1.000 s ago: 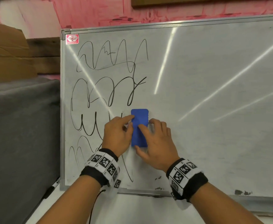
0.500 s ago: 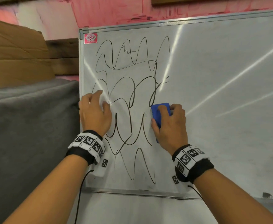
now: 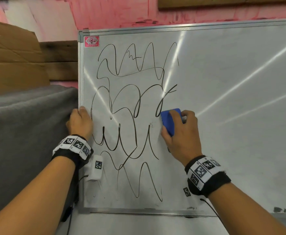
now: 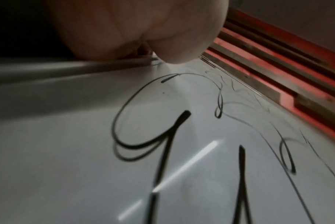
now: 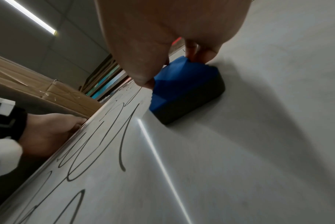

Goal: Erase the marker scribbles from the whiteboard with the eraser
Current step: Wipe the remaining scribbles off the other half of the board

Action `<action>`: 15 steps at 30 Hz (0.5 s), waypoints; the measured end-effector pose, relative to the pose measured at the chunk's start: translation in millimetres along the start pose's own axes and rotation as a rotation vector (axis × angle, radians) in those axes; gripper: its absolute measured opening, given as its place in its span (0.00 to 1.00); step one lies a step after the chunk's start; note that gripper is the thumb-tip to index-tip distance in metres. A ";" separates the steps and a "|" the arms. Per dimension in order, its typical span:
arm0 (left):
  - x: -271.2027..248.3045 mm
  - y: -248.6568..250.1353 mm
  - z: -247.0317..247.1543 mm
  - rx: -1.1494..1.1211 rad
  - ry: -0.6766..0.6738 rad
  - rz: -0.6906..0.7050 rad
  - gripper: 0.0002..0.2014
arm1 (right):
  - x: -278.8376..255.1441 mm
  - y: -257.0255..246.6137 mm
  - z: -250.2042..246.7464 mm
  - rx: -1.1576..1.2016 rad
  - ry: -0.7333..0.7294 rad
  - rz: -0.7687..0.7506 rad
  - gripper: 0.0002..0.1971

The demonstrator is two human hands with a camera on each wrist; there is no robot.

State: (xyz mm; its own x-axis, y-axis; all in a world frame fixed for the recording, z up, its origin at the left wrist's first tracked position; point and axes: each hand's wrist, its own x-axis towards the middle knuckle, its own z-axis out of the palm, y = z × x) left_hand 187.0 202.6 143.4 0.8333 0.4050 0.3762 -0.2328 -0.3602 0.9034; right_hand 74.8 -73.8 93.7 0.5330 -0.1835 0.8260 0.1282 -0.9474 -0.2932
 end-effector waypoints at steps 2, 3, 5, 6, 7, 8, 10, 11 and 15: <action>7.6 -0.6 3.1 -0.031 0.046 -0.043 0.25 | 2.6 0.0 1.3 -0.009 -0.004 -0.003 0.27; 9.9 -2.8 6.1 -0.045 0.068 -0.052 0.26 | -1.1 0.6 1.6 -0.014 -0.012 -0.006 0.28; 11.6 -7.5 11.3 -0.083 0.098 -0.048 0.27 | -14.4 1.8 2.0 -0.011 -0.027 -0.026 0.28; 11.1 -9.3 13.0 -0.091 0.107 -0.048 0.27 | -22.9 2.4 2.4 -0.005 -0.039 -0.035 0.28; 10.1 -9.7 14.2 -0.097 0.115 -0.055 0.27 | -30.4 3.3 2.8 -0.002 -0.051 -0.046 0.27; 8.7 -9.0 15.4 -0.097 0.119 -0.066 0.27 | -35.8 4.3 2.6 -0.003 -0.063 -0.060 0.27; 6.4 -6.9 16.3 -0.082 0.120 -0.082 0.28 | -36.5 7.2 0.3 -0.016 -0.068 -0.088 0.27; 6.3 -5.9 15.6 -0.081 0.121 -0.086 0.29 | -30.5 9.3 -1.6 -0.020 -0.058 -0.090 0.27; 7.3 -6.9 14.2 -0.080 0.112 -0.073 0.30 | 15.9 13.6 -12.0 0.012 0.033 -0.024 0.26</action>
State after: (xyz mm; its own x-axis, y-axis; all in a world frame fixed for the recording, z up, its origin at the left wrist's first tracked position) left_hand 201.9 196.1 137.0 0.7891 0.5208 0.3257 -0.2164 -0.2605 0.9409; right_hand 75.0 -92.8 108.6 0.5021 -0.1697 0.8480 0.1505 -0.9484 -0.2790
